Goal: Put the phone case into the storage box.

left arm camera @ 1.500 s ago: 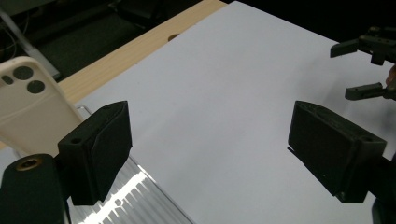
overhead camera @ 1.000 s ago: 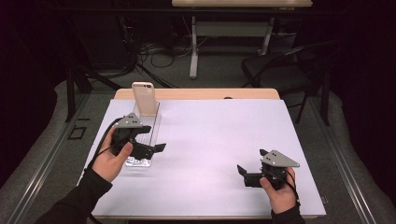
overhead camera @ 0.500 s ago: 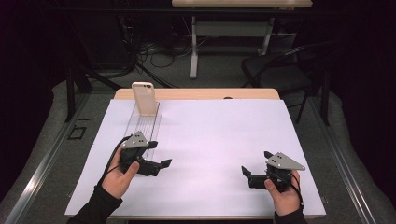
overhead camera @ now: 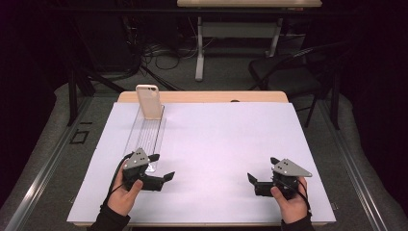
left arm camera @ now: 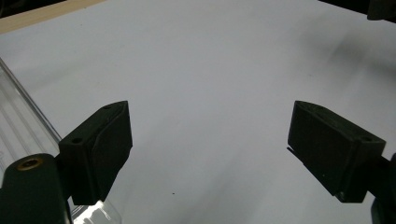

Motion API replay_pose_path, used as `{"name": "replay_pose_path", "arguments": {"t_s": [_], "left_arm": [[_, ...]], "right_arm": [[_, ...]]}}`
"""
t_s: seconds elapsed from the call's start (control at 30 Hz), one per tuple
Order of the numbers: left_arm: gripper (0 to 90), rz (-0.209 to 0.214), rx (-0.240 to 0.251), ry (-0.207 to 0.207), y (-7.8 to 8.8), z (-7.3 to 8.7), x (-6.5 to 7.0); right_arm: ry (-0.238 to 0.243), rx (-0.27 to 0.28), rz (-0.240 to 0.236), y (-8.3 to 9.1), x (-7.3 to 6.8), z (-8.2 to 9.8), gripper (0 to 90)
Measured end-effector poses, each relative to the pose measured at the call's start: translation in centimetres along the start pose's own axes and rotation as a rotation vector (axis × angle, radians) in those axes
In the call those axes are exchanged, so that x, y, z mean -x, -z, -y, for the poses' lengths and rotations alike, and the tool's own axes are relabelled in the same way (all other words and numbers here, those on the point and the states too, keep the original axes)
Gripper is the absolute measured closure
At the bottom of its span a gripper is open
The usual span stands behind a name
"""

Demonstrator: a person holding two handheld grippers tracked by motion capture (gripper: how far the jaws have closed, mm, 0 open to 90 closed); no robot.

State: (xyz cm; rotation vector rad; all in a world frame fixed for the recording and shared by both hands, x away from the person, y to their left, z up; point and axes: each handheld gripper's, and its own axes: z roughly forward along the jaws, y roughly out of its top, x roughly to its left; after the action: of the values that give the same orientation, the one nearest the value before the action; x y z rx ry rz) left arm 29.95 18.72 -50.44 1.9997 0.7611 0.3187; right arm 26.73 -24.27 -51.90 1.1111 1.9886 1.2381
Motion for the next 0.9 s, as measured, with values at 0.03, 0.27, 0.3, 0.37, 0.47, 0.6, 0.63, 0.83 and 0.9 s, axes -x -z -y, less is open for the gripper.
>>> {"name": "replay_pose_path", "arguments": {"t_s": [0.03,0.27,0.3,0.37,0.47,0.6,0.63,0.83,0.9], "left_arm": [[14.3,-0.002,0.0,-0.002,0.0,0.2,0.0],[14.3,-0.005,0.006,0.009,-0.4,1.0,-0.1],[14.3,-0.004,0.005,0.003,-0.4,1.3,-0.2],[14.3,-0.005,0.008,0.0,-0.5,1.5,-0.2],[14.3,-0.011,0.017,0.002,-0.6,1.9,-0.2],[14.3,-0.007,0.029,0.01,-0.7,2.3,-0.1],[14.3,-0.008,0.029,0.007,-0.7,2.4,-0.2],[14.3,-0.014,0.055,0.002,-0.7,2.7,-0.1],[14.3,-0.019,0.06,-0.005,-0.8,2.7,-0.1]], "right_arm": [[0.005,0.0,0.0,0.0,-0.1,0.0,1.6],[0.018,0.002,-0.002,-0.2,-0.2,0.1,1.6],[0.018,0.002,-0.002,-0.2,-0.2,0.1,1.6],[0.013,-0.004,-0.001,-0.1,-0.2,0.2,1.6],[0.02,-0.008,-0.003,-0.3,-0.2,0.4,1.6],[0.02,-0.011,-0.007,-0.4,-0.4,0.5,1.6],[0.026,-0.012,-0.011,-0.4,-0.4,0.5,1.6],[0.025,-0.006,-0.017,-0.6,-0.6,0.8,1.6],[0.027,0.001,-0.019,-0.6,-0.7,0.9,1.6]]}}
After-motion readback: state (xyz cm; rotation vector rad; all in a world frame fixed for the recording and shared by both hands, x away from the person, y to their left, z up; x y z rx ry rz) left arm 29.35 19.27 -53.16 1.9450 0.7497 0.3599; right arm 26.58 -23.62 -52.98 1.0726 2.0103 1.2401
